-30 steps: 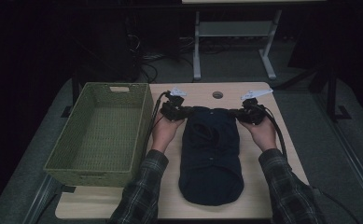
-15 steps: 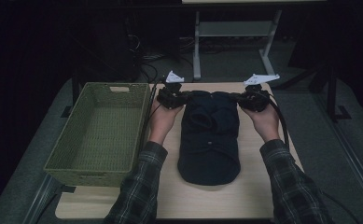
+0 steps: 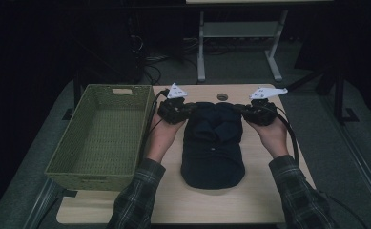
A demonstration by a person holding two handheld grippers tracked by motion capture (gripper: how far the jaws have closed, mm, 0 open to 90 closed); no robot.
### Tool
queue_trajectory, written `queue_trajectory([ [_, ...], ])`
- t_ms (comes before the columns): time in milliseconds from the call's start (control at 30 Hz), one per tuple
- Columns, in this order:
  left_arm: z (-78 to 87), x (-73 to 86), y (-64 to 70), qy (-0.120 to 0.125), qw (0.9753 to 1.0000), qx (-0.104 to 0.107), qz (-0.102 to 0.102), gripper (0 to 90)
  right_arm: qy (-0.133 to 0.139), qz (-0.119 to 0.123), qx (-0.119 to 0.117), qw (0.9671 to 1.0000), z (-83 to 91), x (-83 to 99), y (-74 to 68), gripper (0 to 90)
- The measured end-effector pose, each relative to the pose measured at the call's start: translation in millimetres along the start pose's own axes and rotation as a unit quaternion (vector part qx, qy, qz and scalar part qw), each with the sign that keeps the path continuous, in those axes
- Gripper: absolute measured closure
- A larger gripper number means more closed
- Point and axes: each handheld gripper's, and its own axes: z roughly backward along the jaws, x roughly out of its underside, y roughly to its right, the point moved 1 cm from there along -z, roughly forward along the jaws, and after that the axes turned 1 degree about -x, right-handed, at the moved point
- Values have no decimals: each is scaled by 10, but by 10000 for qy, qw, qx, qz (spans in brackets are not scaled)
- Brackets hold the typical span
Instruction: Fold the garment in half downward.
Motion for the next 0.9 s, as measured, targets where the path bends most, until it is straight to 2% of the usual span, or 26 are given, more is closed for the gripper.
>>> queue_trajectory([
  [100, 58, 40, 28, -39, 10000, 24, -30, 800, 45, 58, -43, 10000, 44, 32, -71, 822],
  [300, 149, 113, 117, -48, 9999, 98, 46, 795, 25, 62, -143, 9999, 113, 98, -194, 809],
  [567, 270, 268, 255, -206, 9997, 153, -51, 794, 32, 51, -317, 9995, 197, 239, -341, 801],
  [600, 282, 296, 287, -179, 9997, 167, 24, 794, 36, 23, -321, 9995, 211, 255, -364, 801],
  [900, 401, 449, 424, -294, 9992, 263, -89, 784, 68, 100, -434, 9990, 321, 417, -537, 798],
])
